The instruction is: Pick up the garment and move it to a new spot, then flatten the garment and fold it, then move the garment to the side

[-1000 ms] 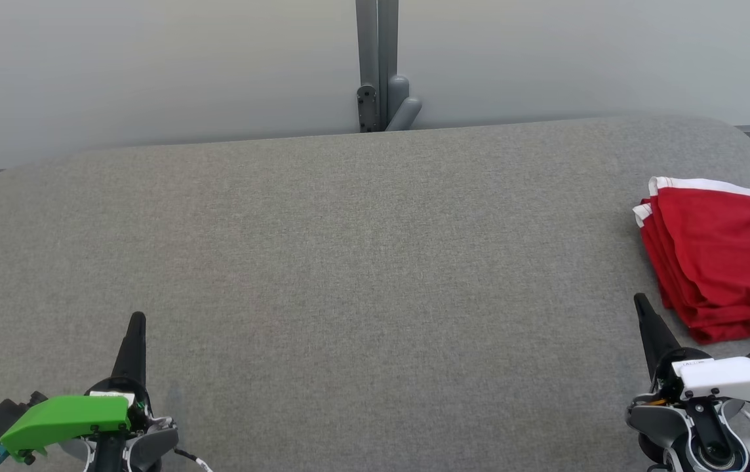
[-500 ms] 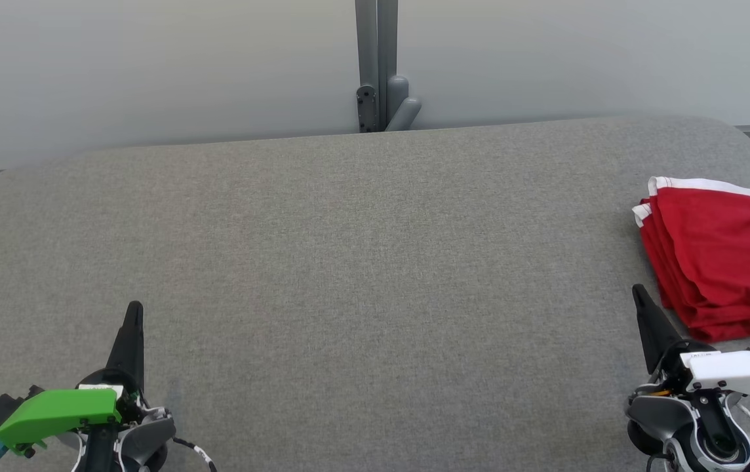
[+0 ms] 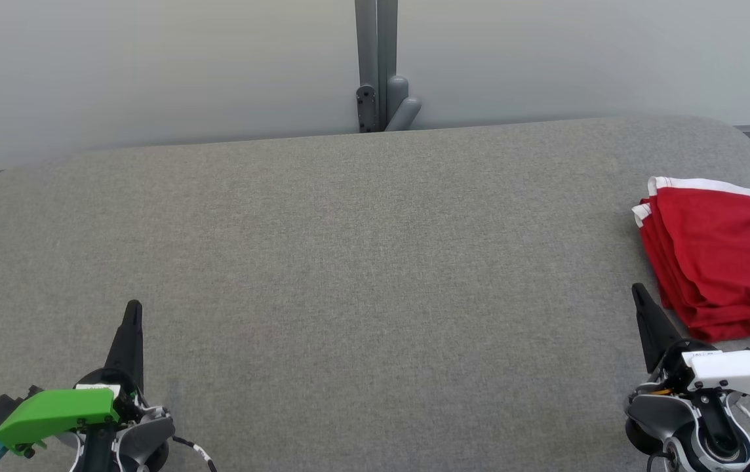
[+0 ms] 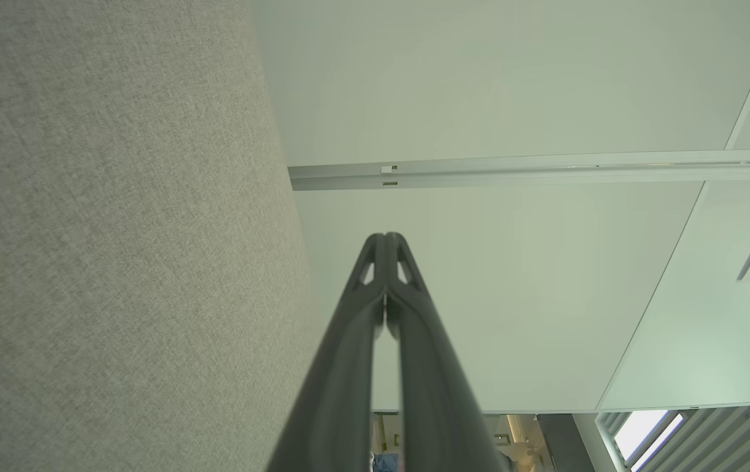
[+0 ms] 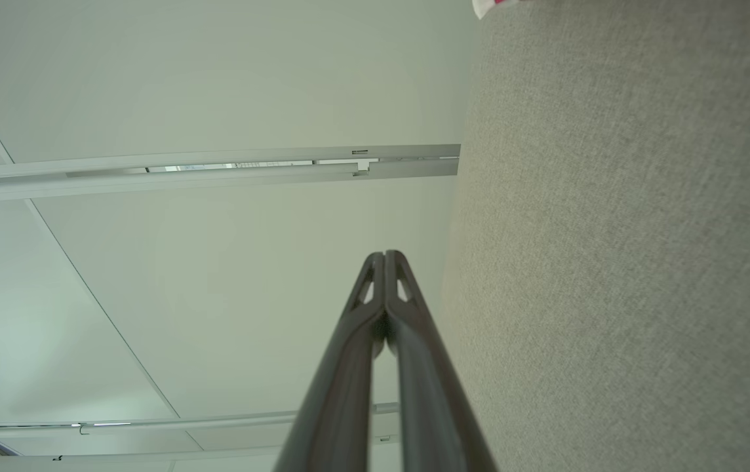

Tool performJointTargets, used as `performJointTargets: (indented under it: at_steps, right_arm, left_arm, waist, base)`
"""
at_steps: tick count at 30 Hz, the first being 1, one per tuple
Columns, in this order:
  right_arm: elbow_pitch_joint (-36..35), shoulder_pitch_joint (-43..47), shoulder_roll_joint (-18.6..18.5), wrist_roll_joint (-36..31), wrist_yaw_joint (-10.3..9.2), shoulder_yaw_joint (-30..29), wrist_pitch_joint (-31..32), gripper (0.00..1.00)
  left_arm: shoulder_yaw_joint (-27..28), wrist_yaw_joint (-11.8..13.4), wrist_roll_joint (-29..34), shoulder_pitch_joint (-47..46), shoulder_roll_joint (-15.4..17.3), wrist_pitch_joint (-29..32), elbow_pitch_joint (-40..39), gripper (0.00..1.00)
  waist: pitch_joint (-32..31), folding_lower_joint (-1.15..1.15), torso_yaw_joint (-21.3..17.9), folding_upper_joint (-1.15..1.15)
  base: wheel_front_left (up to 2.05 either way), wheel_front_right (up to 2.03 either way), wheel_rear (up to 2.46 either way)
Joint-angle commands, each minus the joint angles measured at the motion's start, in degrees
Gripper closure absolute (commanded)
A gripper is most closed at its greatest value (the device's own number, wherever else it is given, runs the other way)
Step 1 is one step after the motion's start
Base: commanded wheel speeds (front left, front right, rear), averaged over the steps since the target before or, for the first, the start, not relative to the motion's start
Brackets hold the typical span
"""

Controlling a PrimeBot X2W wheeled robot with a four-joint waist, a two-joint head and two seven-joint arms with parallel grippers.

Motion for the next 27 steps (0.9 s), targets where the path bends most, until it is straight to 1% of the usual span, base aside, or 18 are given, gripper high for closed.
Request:
performJointTargets:
  at_steps: [1,27]
  right_arm:
    - [-0.26,-0.45,-0.28,0.32,0.02,-0.15,0.18,1.00]
    - [-0.27,-0.45,-0.28,0.33,0.02,-0.14,0.17,1.00]
  left_arm:
    - [0.28,-0.36,-0.15,-0.87,0.35,0.25,-0.22,1.00]
    - [0.28,-0.35,-0.14,-0.87,0.35,0.25,-0.23,1.00]
  waist:
    - [0.00,0.00,0.00,0.00]
    - [0.00,0.00,0.00,0.00]
  base:
    - [0.00,0.00,0.00]
    - [0.00,0.00,0.00]
